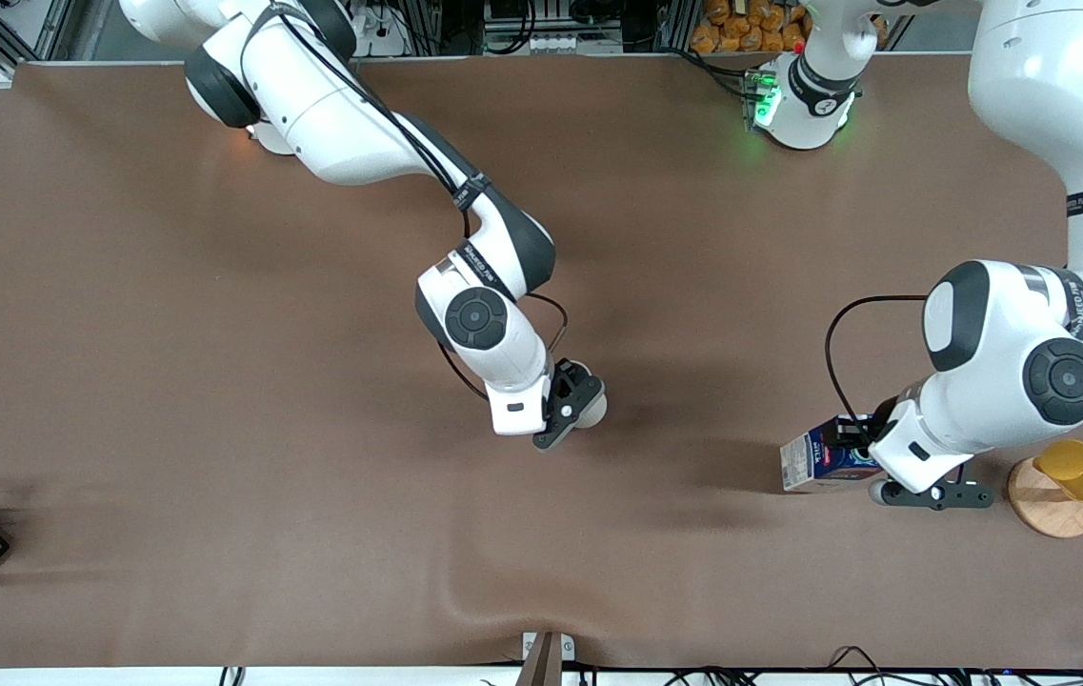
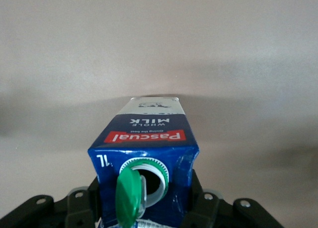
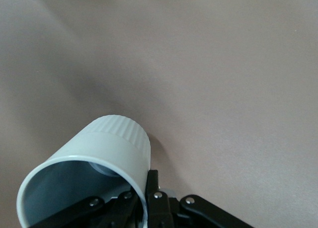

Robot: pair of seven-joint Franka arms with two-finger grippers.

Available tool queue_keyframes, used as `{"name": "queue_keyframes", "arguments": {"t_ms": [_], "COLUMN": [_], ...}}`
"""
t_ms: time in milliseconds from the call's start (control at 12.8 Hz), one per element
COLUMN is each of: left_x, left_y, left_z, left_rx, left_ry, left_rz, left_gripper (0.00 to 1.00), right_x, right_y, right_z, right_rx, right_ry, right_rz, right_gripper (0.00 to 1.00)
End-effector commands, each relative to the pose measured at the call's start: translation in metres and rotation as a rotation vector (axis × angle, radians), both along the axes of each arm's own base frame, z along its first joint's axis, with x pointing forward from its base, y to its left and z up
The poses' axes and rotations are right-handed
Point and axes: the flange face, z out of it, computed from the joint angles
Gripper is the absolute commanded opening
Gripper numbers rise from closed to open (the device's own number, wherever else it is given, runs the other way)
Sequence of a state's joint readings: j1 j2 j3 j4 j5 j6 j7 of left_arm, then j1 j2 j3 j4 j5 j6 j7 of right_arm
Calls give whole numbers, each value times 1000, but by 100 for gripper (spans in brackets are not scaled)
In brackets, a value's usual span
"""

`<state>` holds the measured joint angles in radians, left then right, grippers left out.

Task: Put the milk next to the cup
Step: 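Set the mug down with the right gripper while the left gripper lifts the carton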

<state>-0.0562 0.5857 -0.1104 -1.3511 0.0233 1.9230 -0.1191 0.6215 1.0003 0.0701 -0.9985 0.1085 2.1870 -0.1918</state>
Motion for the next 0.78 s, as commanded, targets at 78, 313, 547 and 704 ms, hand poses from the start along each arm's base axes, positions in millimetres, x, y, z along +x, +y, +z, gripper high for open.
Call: {"name": "queue_keyframes", "arguments": {"t_ms": [78,313,547,704], "left_x": [-6,-8,-10,-11], "left_y": [-7,-16,-21,-21], "left_z": [15,20,25,25], "left_rx": [8,-3,-11,-10], "left_ry": [-5,-11,-10,-3], "left_rz": [-7,-15,-22,-22], "left_gripper": [65,65,65,65], "right_x": [13,6,8,5], "right_y": [-14,-6,-8,-9], "right_z": [-5,-4,9,14], "right_rx": [-73,-79,-103,-144], "right_ry": [-33,-26,-52,-47], "right_rz": [-14,-47,-50,-32], "right_gripper": [0,0,100,100]}}
